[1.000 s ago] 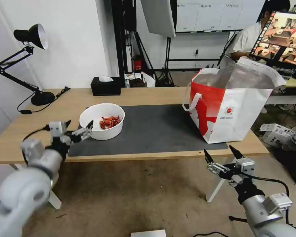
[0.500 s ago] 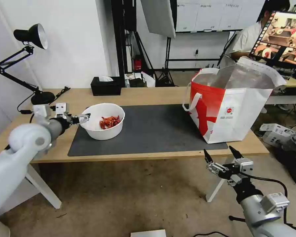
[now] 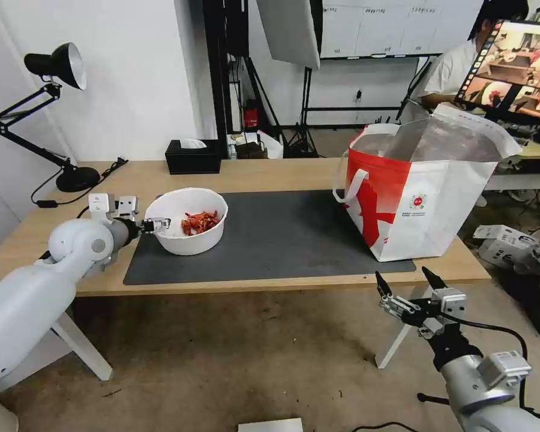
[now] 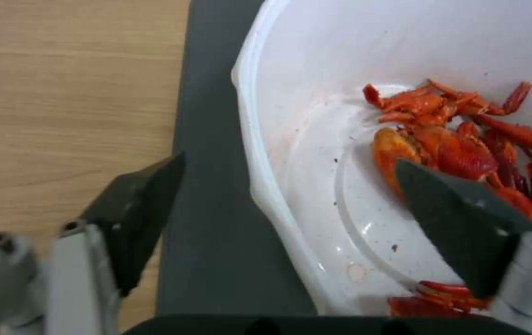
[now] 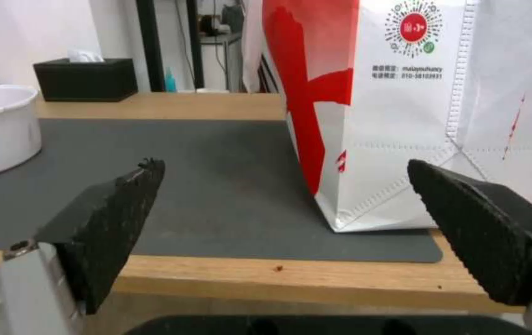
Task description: Pick up the trash from the table and place it into the takeout bag.
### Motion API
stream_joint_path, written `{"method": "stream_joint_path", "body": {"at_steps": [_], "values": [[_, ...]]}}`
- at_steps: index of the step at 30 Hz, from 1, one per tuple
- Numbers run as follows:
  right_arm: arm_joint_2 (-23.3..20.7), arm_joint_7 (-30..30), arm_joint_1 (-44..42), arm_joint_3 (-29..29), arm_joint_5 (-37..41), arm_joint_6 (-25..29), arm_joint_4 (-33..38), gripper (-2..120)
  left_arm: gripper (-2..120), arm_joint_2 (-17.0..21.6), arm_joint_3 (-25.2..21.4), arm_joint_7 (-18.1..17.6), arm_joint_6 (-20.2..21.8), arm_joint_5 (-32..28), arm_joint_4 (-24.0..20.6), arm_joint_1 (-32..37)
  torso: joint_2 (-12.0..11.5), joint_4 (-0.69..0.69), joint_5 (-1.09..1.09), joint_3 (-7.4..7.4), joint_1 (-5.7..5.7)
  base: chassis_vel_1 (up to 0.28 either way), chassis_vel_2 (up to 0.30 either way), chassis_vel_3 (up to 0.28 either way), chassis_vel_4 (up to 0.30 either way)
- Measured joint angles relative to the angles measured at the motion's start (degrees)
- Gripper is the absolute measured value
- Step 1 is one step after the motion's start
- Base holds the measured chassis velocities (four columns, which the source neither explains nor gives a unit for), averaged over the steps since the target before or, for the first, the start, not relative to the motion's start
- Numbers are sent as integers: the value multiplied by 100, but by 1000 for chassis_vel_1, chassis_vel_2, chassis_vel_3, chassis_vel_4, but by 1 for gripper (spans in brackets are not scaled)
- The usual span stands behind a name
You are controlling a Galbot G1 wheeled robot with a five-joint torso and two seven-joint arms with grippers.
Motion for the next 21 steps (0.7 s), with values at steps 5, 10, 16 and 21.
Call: {"method": "stream_joint_path", "body": {"at_steps": [5,10,16,21], "values": [[5,14,0,-2,81,-19,0,100,70,-2,68,-8,68,-1,20,-48,0,0,0,0,0,0,0,0,0],[6,26,2,-5,115,-41,8,100,48,-12,93,-7,180,3,22,-99,0,0,0,0,0,0,0,0,0],[12,37,8,-5,120,-43,12,100,30,16,109,-4,242,2,-17,-104,1,0,0,0,0,0,0,0,0],[24,40,11,-5,120,-43,11,100,12,18,107,-4,251,-40,-46,-97,1,0,0,0,0,0,0,0,0]]}}
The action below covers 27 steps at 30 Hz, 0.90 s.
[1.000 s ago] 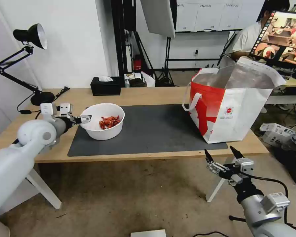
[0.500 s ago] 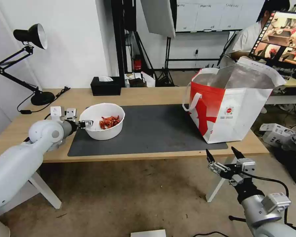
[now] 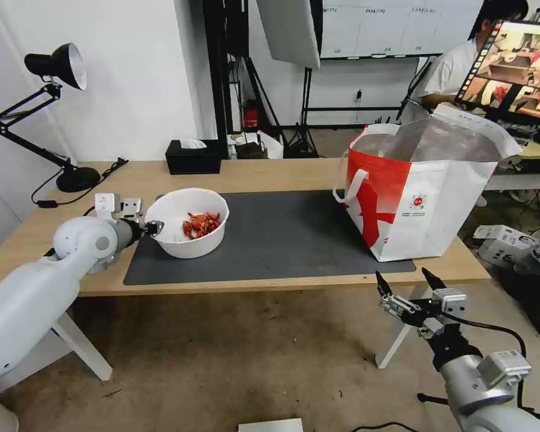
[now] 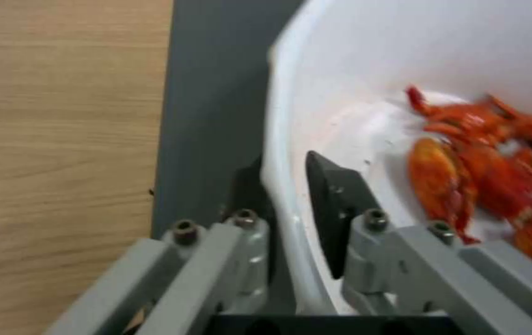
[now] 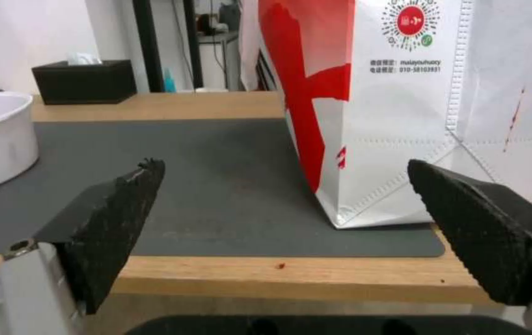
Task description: Pick up the trash from the table and place it into the takeout bag.
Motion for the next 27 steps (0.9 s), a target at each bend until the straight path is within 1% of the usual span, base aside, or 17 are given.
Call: {"method": "stream_joint_path", "body": {"at_steps": [2,3,5,6,7,10,11,14,15,17,18,19,22,23,24,26,27], "values": [[4,11,13,-1,2,-2,0,100,1,1,-44,-108,32,-264,-52,5,0,0,0,0,0,0,0,0,0],[4,11,13,-1,2,-2,0,100,1,1,-44,-108,32,-264,-52,5,0,0,0,0,0,0,0,0,0],[6,29,25,-1,9,-8,-12,100,0,-9,-129,-345,74,-618,-130,-2,0,0,0,0,0,0,0,0,0],[13,37,29,-1,10,-9,-19,100,0,-11,-190,-532,101,-857,-214,-7,0,0,0,0,0,0,0,0,0],[13,37,29,-1,10,-9,-19,100,0,-11,-190,-532,101,-857,-214,-7,0,0,0,0,0,0,0,0,0],[48,45,30,0,11,-12,-33,100,0,2,-360,-957,135,-1304,-490,-14,0,0,0,0,0,0,0,0,0],[48,45,30,0,11,-12,-33,100,0,2,-360,-957,135,-1304,-490,-14,0,0,0,0,0,0,0,0,0],[94,46,30,-8,10,-14,-47,100,0,31,-479,-1555,165,-1991,-831,-189,0,1,0,0,0,0,0,0,0],[94,46,30,-8,10,-14,-47,100,0,31,-479,-1555,165,-1991,-831,-189,0,1,0,0,0,0,0,0,0],[102,46,29,-14,7,-16,-56,100,0,27,-485,-1888,166,-2420,-960,-461,0,0,0,0,0,0,0,0,0],[102,46,29,-14,5,-16,-57,100,0,11,-455,-2030,166,-2608,-972,-620,0,0,2,0,0,0,0,0,0],[102,46,29,-14,5,-16,-57,100,0,11,-455,-2030,166,-2608,-972,-620,0,0,2,0,0,0,0,0,0],[96,47,9,3,3,-17,-56,100,0,-128,-255,-2594,151,-3364,-997,-1222,0,1,0,0,0,0,0,0,0],[96,47,9,3,3,-17,-56,100,0,-128,-255,-2594,151,-3364,-997,-1222,0,1,0,0,0,0,0,0,0],[92,48,-7,9,2,-17,-55,100,0,-191,-160,-2735,140,-3555,-1014,-1421,0,1,0,0,0,0,0,0,0],[89,49,-42,9,1,-18,-46,100,0,-381,251,-3037,73,-3849,-1016,-2013,0,1,2,0,-1,0,0,0,0],[89,49,-42,9,1,-18,-46,100,0,-381,251,-3037,73,-3849,-1016,-2013,0,1,2,0,-1,0,0,0,0]]}}
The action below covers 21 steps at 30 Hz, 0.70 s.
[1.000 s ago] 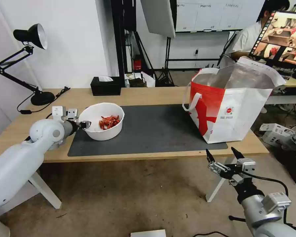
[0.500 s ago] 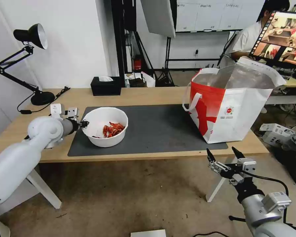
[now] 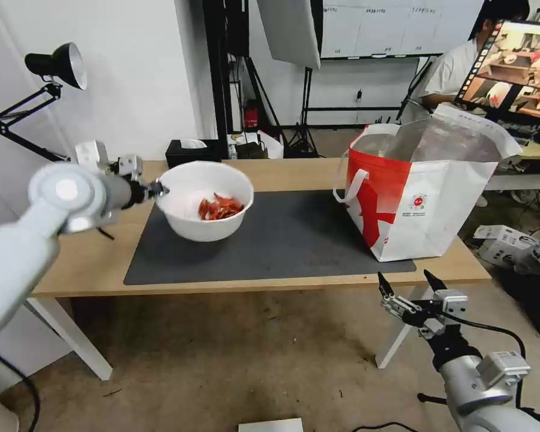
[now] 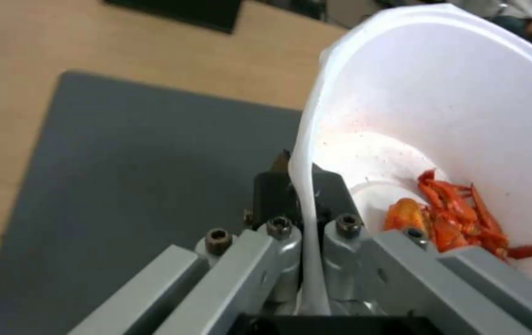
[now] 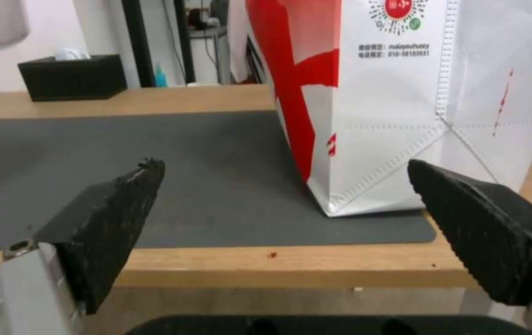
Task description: Pick up the trash from the table and place it into the takeout bag.
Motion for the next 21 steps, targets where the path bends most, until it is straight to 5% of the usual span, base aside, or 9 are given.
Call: {"method": "stream_joint_path", "body": {"at_steps": [6,9,16,21], "values": [[-2,0,-7,-41,-1,0,33,100,0,-977,963,-863,-293,-531,338,-1649,-1,-3,2,0,1,0,0,0,0],[-3,1,-13,-66,-1,0,45,100,0,-1479,1275,-1018,-433,-540,558,-2186,0,-3,3,0,1,0,0,0,0],[6,10,-15,-116,-13,0,49,100,0,-2509,1555,-1109,-492,-376,1243,-2738,0,-2,1,0,1,0,0,0,0],[26,50,-15,-179,-36,0,49,100,0,-3351,1623,-842,-481,277,2032,-2940,-1,-1,0,0,1,0,0,0,0]]}}
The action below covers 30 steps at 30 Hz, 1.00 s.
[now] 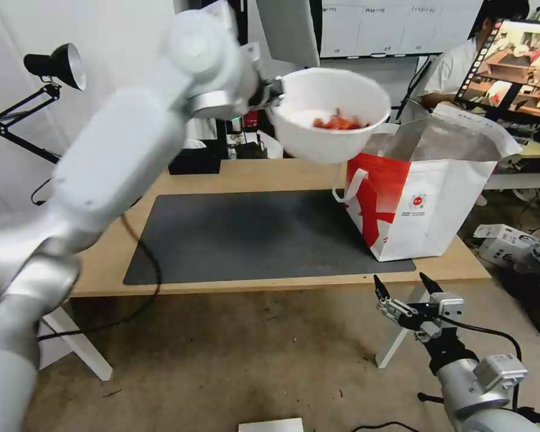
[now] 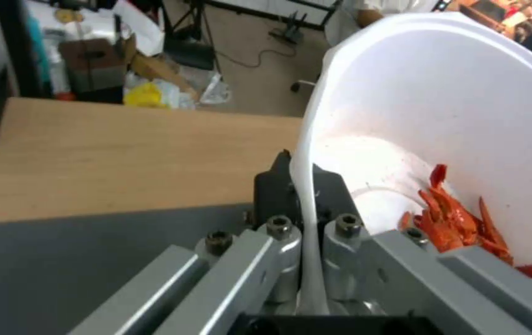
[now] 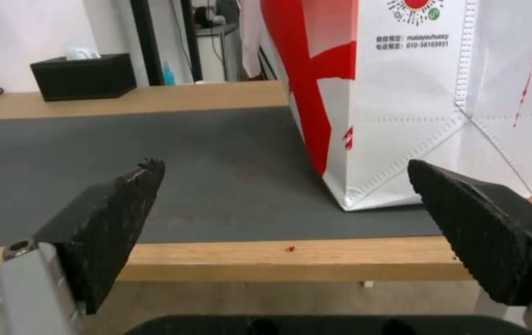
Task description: Pick up the trash from the table and place it into the takeout bag.
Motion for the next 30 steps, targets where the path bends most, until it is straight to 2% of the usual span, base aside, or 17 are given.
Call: {"method": "stream_joint_path", "body": {"at_steps": [1,2,4,5,10,13,14,16,17,21,22,24,25,27,28,30], "values": [[6,5,1,-2,-4,0,0,100,0,-158,-2,72,3,114,157,-9,0,-1,1,0,0,0,0,0,0],[6,5,1,-2,-4,0,0,100,0,-158,-2,72,3,114,157,-9,0,-1,1,0,0,0,0,0,0],[22,15,9,-3,-9,0,0,100,0,-571,-48,303,-2,476,583,5,0,-1,1,0,0,0,0,0,0],[22,15,9,-3,-9,0,0,100,0,-571,-48,303,-2,476,583,5,0,-1,1,0,0,0,0,0,0],[41,36,23,-5,-11,-3,1,100,0,-1002,-107,768,-87,1102,995,101,0,0,0,0,0,0,0,0,0],[81,46,20,2,-14,-5,1,100,0,-1396,-111,1365,-456,1859,1288,207,0,-1,0,0,0,0,0,0,0],[81,46,20,2,-14,-5,1,100,0,-1396,-111,1365,-456,1859,1288,207,0,-1,0,0,0,0,0,0,0],[105,48,14,4,-20,-5,1,100,0,-1583,-90,1697,-750,2369,1464,251,0,0,0,0,0,0,0,0,0],[105,48,14,4,-20,-5,1,100,0,-1583,-90,1697,-750,2369,1464,251,0,0,0,0,0,0,0,0,0],[144,59,-12,4,-58,-6,17,100,0,-1648,160,2446,-1181,3218,1680,354,0,0,-1,-1,0,0,0,0,0],[144,59,-12,4,-58,-6,17,100,0,-1648,160,2446,-1181,3218,1680,354,0,0,-1,-1,0,0,0,0,0],[179,61,-23,-9,-131,-4,16,100,0,-1641,263,2731,-1362,3487,1724,452,0,1,-1,0,0,0,0,0,0],[179,61,-23,-9,-131,-4,16,100,0,-1641,263,2731,-1362,3487,1724,452,0,1,-1,0,0,0,0,0,0],[211,63,-28,-45,-158,-1,7,100,0,-1634,376,3009,-1527,3692,1739,553,0,0,-1,-1,0,0,0,0,0],[211,63,-28,-45,-158,-1,7,100,0,-1634,376,3009,-1527,3692,1739,553,0,0,-1,-1,0,0,0,0,0],[243,74,-21,-94,-180,1,-7,100,0,-1629,498,3231,-1671,3779,1712,646,0,0,-1,0,0,0,0,0,0]]}}
